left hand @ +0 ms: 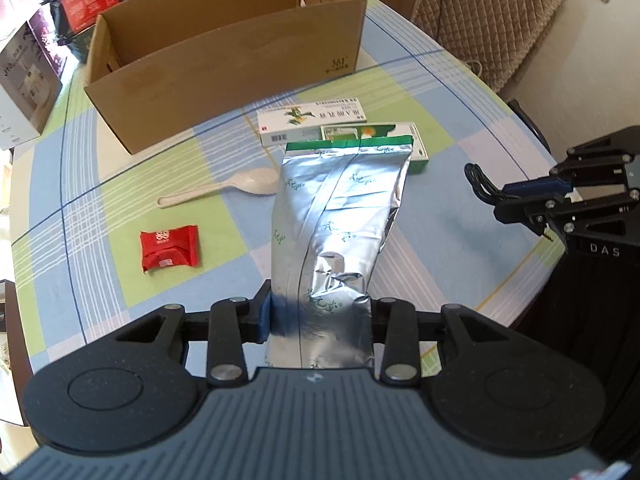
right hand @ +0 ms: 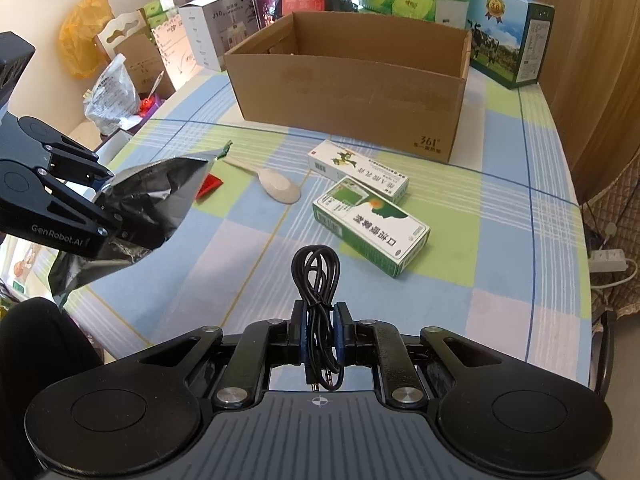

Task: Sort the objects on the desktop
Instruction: 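Lift and carry the foil pouch and black cable over the cardboard box with both tools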

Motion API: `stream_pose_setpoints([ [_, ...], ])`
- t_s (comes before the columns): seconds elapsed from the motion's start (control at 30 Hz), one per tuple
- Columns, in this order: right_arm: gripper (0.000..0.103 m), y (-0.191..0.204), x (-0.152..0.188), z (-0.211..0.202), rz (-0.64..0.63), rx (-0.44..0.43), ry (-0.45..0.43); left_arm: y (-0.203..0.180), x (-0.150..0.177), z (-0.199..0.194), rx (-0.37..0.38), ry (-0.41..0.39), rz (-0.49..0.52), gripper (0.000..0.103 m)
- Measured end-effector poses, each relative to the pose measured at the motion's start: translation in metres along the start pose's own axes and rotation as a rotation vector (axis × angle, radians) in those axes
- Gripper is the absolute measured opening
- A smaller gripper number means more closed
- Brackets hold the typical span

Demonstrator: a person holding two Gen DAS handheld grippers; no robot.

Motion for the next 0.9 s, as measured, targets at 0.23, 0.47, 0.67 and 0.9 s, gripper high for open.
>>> stream_pose_setpoints([
  [0.23, 0.010, -0.005, -0.012, -0.004, -0.018, 0.014, -0.011, 0.005, -0.013, -0.009, 0.000, -0.016, -0.013, 0.033],
  [0.47, 0.010, -0.009, -0.031, -0.008, -0.033, 0.024, -0.027, 0.013, -0.027, -0.016, -0.003, -0.033, -0.027, 0.033],
  [0.67, 0.010, -0.014, -0.048, -0.008, -0.038, 0.030, -0.040, 0.023, -0.041, -0.022, -0.003, -0.044, -0.049, 0.033],
  [0.9, 0.010, -0.018, -0.065, -0.006, -0.057, 0.039, -0.038, 0.037, -0.056, -0.023, -0.012, -0.043, -0.072, 0.033],
])
Point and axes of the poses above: each gripper's, at about its wrist camera, not at the fingertips, and z roughly the way its jaws point, y to its left, x to its underside, the point moved 6 cm from there along z, roughly the way its jaws point, and after that the axes turned 7 degrees about x, right-handed, at the moved point
